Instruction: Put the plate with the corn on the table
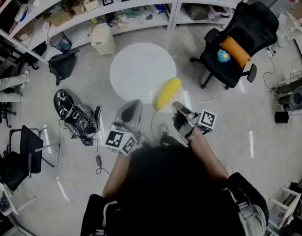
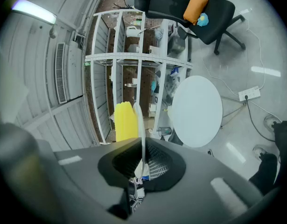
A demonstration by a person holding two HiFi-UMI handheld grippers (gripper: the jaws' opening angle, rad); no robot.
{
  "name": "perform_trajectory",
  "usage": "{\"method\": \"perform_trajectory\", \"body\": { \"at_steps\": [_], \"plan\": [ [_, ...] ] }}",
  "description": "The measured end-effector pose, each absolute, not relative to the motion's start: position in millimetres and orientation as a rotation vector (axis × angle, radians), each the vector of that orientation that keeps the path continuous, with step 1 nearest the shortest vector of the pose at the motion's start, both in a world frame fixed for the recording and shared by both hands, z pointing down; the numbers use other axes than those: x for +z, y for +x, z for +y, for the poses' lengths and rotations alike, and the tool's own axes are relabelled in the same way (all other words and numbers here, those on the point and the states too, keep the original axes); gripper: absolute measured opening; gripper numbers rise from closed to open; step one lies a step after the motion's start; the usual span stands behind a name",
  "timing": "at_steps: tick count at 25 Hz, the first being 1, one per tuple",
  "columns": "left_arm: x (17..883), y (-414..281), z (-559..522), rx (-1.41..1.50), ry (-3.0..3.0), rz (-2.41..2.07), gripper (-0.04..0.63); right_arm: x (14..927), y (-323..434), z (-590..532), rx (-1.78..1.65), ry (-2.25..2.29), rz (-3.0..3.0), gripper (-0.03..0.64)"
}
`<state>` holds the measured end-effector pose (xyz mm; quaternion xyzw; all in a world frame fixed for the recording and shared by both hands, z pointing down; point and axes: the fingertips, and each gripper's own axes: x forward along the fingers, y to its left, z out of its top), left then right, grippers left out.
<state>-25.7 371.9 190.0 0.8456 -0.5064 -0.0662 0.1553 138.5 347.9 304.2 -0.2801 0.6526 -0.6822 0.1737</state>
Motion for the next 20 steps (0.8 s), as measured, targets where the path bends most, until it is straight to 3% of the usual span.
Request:
{"method": "perform_trajectory", "body": {
  "at_steps": [20],
  "plan": [
    [191.1,-17.2,371.6,-0.186,2.417,-1.443,0.003,303.5,152.4,345.1,-1.934,-0.8,1.815,0.032]
  ]
}}
